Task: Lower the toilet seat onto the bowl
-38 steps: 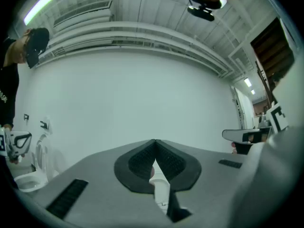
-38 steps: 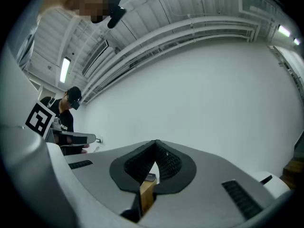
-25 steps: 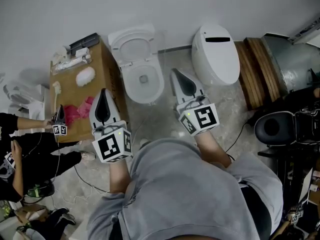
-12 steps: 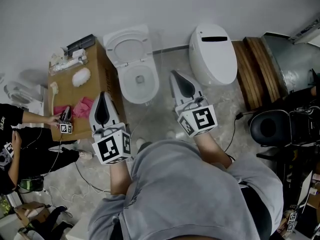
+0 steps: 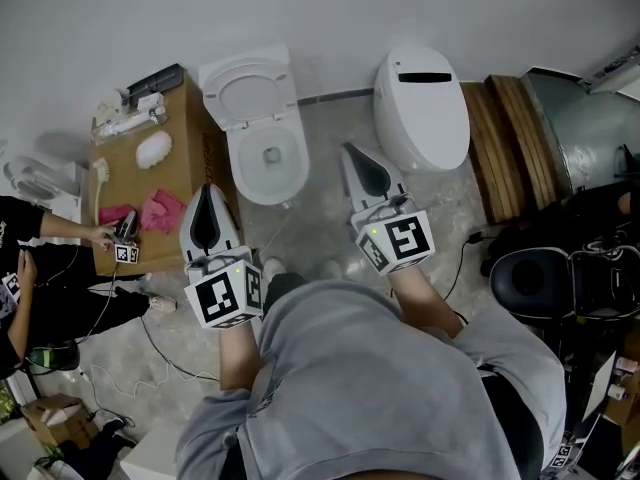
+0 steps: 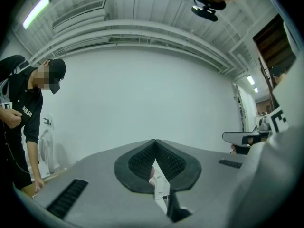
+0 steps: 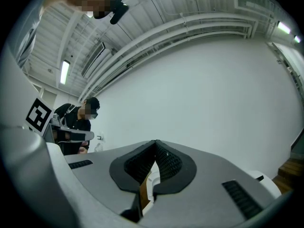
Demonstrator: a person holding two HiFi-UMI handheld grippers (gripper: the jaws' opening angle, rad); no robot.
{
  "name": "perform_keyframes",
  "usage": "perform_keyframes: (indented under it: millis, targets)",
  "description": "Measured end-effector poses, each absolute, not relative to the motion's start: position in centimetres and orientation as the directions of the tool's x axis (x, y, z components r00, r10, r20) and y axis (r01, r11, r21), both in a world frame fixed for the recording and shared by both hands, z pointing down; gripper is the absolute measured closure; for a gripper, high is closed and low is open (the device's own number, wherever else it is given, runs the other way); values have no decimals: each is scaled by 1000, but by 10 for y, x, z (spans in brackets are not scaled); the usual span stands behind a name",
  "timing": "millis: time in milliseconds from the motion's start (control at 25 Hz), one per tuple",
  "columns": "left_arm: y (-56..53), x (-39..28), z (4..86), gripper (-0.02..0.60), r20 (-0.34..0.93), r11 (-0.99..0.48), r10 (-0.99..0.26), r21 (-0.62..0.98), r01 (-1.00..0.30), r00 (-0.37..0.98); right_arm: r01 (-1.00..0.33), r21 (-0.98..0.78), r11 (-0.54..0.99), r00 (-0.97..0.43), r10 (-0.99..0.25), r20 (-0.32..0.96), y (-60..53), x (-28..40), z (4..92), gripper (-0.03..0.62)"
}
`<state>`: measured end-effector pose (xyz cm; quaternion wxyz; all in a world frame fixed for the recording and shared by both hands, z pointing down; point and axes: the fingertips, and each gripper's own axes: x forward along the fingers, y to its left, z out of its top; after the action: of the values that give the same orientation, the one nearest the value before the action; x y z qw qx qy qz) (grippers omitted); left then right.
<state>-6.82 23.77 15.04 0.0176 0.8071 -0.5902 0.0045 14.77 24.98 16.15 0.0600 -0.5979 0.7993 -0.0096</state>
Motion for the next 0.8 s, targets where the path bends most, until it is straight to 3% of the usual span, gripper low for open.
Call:
perform_keyframes:
  millis: [800]
  targets:
    - [114,-109,164,581,22,-365,-930,43,-930,366,-964,-98,247,-242,-968,-63,127,98,173,595]
